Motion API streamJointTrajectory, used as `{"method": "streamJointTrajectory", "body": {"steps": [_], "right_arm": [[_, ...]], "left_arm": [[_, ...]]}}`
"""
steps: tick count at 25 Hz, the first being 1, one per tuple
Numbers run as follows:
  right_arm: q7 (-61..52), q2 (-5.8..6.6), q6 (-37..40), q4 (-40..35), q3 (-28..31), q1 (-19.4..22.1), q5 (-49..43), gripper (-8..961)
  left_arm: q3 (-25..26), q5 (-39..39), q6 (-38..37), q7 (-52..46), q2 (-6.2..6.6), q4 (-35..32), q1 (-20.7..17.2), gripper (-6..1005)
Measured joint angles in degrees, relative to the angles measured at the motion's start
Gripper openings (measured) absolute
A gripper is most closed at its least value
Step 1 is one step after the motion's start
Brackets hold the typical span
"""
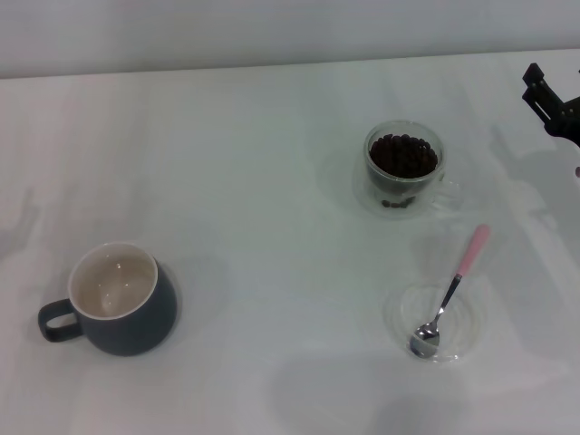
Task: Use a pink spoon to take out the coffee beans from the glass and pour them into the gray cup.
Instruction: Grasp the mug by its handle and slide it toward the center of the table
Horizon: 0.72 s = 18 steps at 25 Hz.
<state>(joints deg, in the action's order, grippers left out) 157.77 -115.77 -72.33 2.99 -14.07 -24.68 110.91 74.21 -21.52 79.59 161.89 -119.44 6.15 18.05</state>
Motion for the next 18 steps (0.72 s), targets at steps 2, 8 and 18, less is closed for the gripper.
{"method": "streamJointTrajectory", "body": {"steps": [2, 8, 18], "right_arm": [[0.0, 0.00, 0.2, 0.1, 0.0, 0.1, 0.0, 876], [-0.3, 0.04, 0.1, 0.0, 0.0, 0.5, 0.1, 876], [-0.3, 0.20, -2.4, -0.9, 0.0, 0.6, 0.1, 875]], "left_arm": [[0.0, 0.0, 0.0, 0.0, 0.00, 0.0, 0.2, 887], [0.0, 0.0, 0.1, 0.0, 0.01, 0.1, 0.6, 888], [-1.1, 0.6, 0.8, 0.0, -0.08, 0.6, -1.2, 888]]}}
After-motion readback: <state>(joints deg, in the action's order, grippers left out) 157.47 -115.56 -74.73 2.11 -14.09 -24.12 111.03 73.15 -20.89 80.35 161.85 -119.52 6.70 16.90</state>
